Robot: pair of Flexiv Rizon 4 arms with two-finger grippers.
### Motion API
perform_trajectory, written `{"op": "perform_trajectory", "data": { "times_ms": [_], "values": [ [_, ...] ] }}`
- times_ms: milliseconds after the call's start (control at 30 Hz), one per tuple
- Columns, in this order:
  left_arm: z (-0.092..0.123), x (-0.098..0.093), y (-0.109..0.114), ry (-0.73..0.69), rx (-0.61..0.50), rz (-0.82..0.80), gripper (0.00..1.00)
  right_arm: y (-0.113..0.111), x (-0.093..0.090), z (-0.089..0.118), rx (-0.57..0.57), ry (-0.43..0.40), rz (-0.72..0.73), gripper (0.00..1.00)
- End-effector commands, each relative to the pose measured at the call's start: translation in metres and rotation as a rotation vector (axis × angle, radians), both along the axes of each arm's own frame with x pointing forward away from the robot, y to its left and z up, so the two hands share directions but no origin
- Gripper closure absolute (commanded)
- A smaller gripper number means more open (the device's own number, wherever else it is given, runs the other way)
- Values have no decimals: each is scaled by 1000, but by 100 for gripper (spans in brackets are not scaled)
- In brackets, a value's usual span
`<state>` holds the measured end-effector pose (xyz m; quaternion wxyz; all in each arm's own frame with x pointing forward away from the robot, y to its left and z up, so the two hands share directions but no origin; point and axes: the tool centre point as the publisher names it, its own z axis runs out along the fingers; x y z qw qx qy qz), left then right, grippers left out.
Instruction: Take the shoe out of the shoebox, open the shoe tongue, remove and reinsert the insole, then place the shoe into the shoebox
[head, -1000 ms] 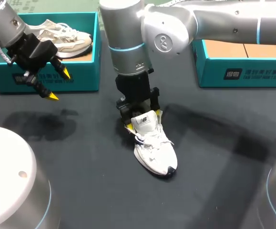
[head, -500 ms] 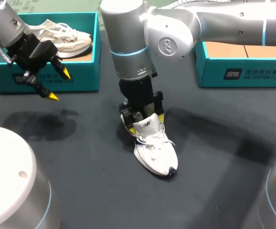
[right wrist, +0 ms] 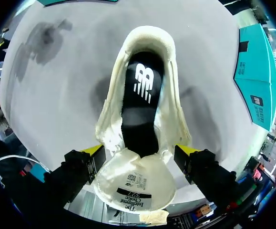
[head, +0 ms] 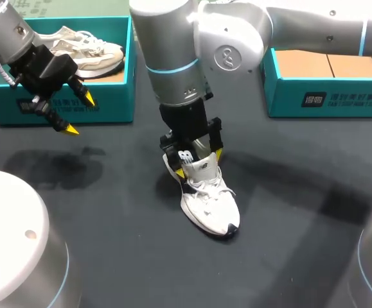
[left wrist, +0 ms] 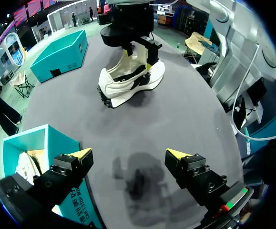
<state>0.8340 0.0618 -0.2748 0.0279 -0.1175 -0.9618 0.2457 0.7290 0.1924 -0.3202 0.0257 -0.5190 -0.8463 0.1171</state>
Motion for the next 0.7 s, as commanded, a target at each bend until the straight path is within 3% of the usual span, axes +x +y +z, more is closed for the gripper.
{"op": "perform_trajectory", "data": {
  "times_ms": [33, 333, 700],
  "values": [
    [0, 0, 0, 0, 3, 0, 0, -3, -10, 11, -14, -9, -11, 0],
    [0, 0, 0, 0, 3, 0, 0, -16, -31, 33, -65, -37, -65, 0],
    [0, 0, 0, 0, 3, 0, 0, -40, -34, 53, -119, -43, -112, 0]
  ]
}}
